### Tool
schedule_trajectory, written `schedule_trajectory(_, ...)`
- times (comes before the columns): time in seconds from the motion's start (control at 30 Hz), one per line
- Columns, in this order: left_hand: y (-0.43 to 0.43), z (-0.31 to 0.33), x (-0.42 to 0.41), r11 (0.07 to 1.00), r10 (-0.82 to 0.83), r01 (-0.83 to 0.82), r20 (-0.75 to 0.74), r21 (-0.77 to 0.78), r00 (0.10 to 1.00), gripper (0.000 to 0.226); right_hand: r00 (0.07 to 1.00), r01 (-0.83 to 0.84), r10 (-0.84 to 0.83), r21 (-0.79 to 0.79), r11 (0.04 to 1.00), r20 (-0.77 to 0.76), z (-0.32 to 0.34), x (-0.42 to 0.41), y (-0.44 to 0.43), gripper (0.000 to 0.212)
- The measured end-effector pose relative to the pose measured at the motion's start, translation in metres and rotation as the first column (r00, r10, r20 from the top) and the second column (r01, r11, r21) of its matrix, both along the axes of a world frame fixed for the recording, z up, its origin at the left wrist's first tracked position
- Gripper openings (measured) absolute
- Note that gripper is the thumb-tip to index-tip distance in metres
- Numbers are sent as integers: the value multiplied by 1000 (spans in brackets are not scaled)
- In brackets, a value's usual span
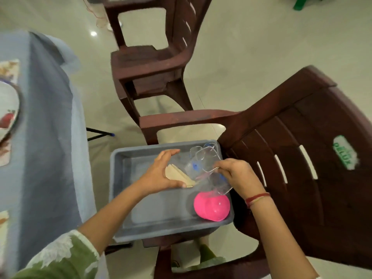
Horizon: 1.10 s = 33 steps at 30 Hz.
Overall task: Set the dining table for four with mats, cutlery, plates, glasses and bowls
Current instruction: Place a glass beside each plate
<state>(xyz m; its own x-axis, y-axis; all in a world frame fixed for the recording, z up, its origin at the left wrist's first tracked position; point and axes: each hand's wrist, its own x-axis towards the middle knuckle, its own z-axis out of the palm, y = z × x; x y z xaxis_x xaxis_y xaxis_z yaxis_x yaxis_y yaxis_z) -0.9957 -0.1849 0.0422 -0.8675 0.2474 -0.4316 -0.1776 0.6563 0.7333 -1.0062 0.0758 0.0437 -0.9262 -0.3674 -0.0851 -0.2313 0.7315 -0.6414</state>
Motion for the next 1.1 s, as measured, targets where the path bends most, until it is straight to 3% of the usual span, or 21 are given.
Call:
schedule_trajectory(0.1,-25,43,14,999,-38,38,9,-3,999,120,974,-207,206,-7,978,-91,53,-3,-34,18)
schedule_trajectory(0.2,-58,80,41,999,0,0,-6,35,1000,122,908,-404,402,10,915,-120,96,2,-82,21)
schedule_trajectory(0.3,-95,116,77,988,69,-69,7,135,998,112,841,-533,534,34,845,-86,128,14,-133,19)
schedule_trajectory(0.37,-126,135,110,975,148,-143,-18,171,989,100,782,-607,606,41,794,-144,147,32,-172,18)
schedule_trajectory(0.6,-230,178,242,891,453,-436,-189,128,871,65,557,-821,811,32,570,-177,201,112,-311,19)
schedule_trajectory(0.8,-297,201,351,701,713,-673,-269,237,648,63,442,-897,877,-97,431,-191,235,179,-414,29)
schedule_trajectory(0.93,-328,209,411,490,867,-805,-289,335,407,67,409,-904,905,-184,385,-119,253,208,-465,32)
schedule_trajectory(1.0,-338,211,438,392,906,-848,-311,356,288,68,411,-905,902,-179,386,-133,257,216,-487,24)
schedule_trajectory(1.1,-346,209,467,274,933,-888,-326,369,152,71,426,-904,891,-48,424,-160,256,225,-521,16)
